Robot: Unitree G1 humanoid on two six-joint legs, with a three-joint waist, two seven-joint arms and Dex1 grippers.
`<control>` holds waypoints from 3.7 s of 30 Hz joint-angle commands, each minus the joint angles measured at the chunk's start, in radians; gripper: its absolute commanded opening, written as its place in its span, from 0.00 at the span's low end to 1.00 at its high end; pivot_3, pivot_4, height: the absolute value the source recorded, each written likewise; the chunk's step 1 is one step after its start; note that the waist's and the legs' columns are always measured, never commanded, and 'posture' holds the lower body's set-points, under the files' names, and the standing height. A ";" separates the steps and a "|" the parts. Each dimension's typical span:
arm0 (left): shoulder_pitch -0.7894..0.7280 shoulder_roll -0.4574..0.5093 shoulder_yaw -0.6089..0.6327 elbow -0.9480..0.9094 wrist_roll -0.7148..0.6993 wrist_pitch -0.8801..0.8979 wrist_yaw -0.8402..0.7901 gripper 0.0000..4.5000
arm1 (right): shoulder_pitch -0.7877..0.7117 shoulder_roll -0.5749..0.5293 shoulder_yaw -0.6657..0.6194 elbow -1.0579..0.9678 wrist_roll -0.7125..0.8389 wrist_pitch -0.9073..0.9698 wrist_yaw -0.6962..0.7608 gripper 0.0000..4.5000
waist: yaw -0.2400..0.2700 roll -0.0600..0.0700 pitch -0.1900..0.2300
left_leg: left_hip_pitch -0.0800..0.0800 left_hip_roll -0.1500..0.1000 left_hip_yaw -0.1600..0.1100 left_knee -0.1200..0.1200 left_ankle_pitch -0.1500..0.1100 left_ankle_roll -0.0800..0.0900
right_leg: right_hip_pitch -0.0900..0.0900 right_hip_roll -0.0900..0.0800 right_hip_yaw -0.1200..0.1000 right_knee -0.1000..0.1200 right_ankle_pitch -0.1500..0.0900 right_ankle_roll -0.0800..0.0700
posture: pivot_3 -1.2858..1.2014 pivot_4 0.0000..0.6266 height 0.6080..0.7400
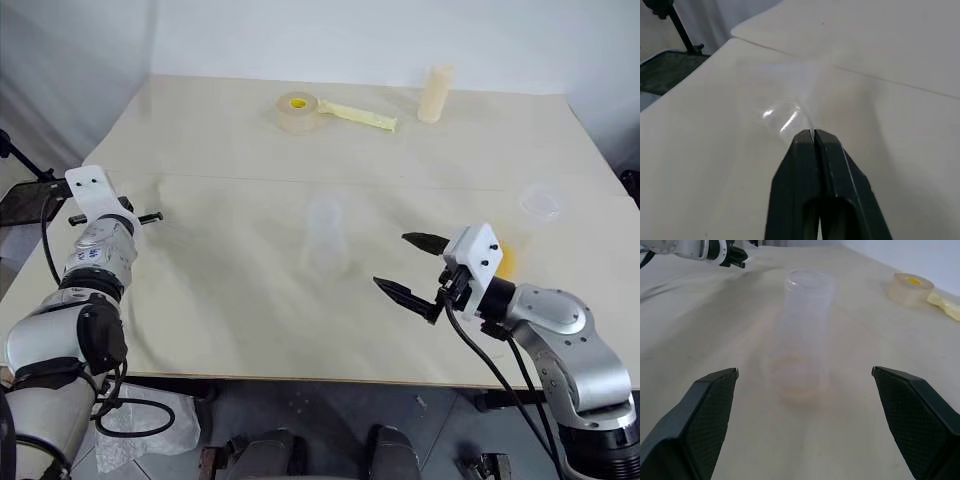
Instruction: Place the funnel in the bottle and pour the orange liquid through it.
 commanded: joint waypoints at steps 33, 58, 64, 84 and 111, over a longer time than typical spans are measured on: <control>0.522 -0.014 -0.190 -1.281 -0.187 0.580 -0.675 0.00 | -0.013 -0.009 -0.027 0.030 -0.008 -0.043 0.029 1.00 | -0.016 0.000 0.000 | -0.001 0.001 -0.006 0.000 0.000 0.000 | -0.002 0.000 0.002 0.002 0.000 0.000 | 0.52 0.24 1.00; 0.191 0.184 -0.314 -1.106 -0.281 0.276 -1.378 0.00 | -0.033 0.006 -0.014 0.064 0.001 -0.094 0.065 1.00 | 0.002 0.000 0.000 | -0.001 0.001 0.001 0.001 0.000 0.000 | -0.001 0.001 0.002 -0.001 0.000 0.000 | 0.52 0.24 1.00; 0.005 0.156 -0.411 -0.861 -0.178 0.090 -1.534 0.00 | -0.027 0.001 -0.021 0.057 0.001 -0.097 0.072 1.00 | 0.002 0.000 0.000 | -0.001 0.001 0.002 0.001 0.000 0.000 | -0.001 0.001 0.002 -0.001 0.000 0.000 | 0.52 0.24 1.00; -0.323 0.038 -0.523 -0.335 0.048 -0.337 -1.683 0.00 | 0.040 0.032 -0.038 -0.028 0.008 -0.089 -0.008 1.00 | 0.001 -0.001 0.001 | -0.004 0.001 0.005 0.001 0.000 0.000 | -0.005 0.000 0.002 0.000 0.000 0.000 | 0.52 0.24 1.00; -0.490 -0.068 -0.597 -0.167 0.248 -0.646 -1.655 0.60 | 0.036 0.056 -0.014 -0.003 -0.033 -0.113 -0.022 1.00 | 0.001 -0.002 0.001 | -0.007 0.001 0.010 0.000 0.000 0.000 | -0.012 0.000 0.002 0.003 0.000 0.000 | 0.52 0.24 1.00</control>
